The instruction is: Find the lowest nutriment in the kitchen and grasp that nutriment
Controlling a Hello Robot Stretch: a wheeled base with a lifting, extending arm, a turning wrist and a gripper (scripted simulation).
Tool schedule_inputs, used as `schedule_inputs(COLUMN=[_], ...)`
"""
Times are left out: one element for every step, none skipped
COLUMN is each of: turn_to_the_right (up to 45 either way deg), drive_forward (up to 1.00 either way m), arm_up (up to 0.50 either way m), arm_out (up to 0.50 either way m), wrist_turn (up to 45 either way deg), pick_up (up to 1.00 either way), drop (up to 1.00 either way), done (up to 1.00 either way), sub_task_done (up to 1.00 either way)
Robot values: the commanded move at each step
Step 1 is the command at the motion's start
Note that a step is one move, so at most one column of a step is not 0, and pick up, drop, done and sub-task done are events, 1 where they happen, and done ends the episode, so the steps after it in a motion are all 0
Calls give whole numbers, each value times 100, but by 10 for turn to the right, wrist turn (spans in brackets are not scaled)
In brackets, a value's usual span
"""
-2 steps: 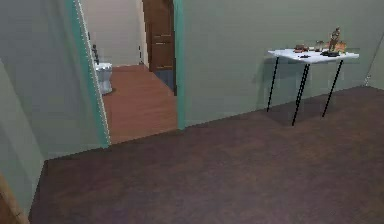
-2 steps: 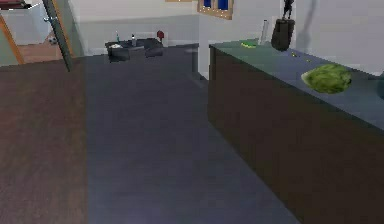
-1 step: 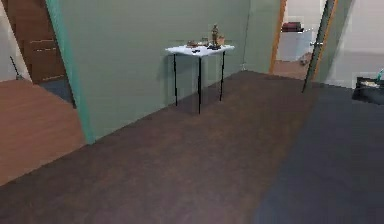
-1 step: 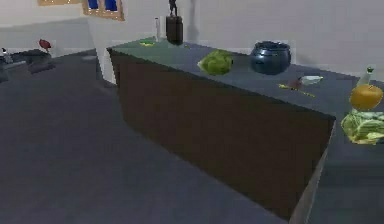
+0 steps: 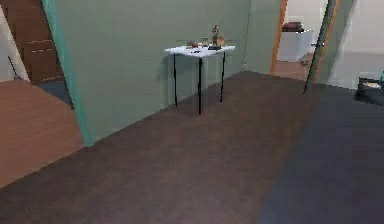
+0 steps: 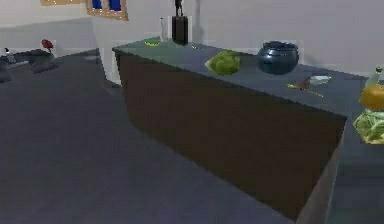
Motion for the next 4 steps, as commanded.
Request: schedule_inputs(turn_to_the_right=[390, 0, 0, 0], drive_forward=[0, 100, 100, 100], arm_up=[0, 0, 0, 0], arm_out=[0, 0, 0, 0], wrist_turn=[0, 0, 0, 0], pick_up=[0, 0, 0, 0], drop=[0, 0, 0, 0], done=[0, 0, 0, 0], sub_task_done=[0, 0, 0, 0])
